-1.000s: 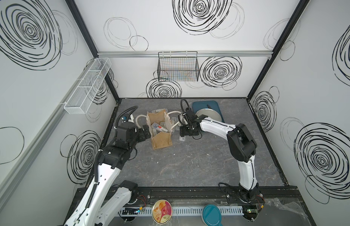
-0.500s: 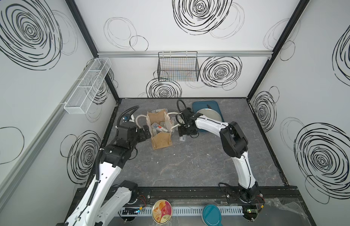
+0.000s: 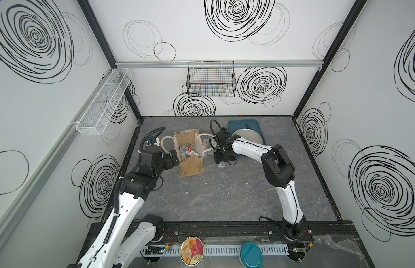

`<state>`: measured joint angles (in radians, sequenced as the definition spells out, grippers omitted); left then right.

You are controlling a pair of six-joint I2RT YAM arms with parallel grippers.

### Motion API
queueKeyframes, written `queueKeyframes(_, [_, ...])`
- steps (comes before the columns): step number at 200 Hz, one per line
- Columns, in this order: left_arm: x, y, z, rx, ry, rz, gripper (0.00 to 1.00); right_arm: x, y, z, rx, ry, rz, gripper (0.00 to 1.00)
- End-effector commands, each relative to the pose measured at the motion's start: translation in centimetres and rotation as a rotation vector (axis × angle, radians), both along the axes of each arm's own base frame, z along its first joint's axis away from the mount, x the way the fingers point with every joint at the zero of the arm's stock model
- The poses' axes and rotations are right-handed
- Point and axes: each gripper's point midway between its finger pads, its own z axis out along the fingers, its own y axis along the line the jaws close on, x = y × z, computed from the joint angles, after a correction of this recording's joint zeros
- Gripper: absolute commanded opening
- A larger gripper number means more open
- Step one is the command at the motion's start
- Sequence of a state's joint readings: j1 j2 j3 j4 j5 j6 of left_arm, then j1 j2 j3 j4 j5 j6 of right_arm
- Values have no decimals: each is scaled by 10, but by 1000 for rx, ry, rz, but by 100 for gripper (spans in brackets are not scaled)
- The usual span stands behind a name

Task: Put the compass set into the canvas bag
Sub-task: Pick up the compass set at the center of the board.

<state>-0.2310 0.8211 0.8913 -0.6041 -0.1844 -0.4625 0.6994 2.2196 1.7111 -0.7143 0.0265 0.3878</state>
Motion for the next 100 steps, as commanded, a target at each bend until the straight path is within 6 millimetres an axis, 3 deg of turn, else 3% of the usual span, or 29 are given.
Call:
queueKeyframes(1, [0,3,9,8,-39,7,99,-6,-5,-22,-64,70,18,74])
queueKeyframes(56, [-1,6,10,15,-39,17,99,-20,-14,0,-20,27,3,51])
queueKeyframes(100, [1,5,11,4,-43,14,99,-40,-33,27,10,-10,-11,45])
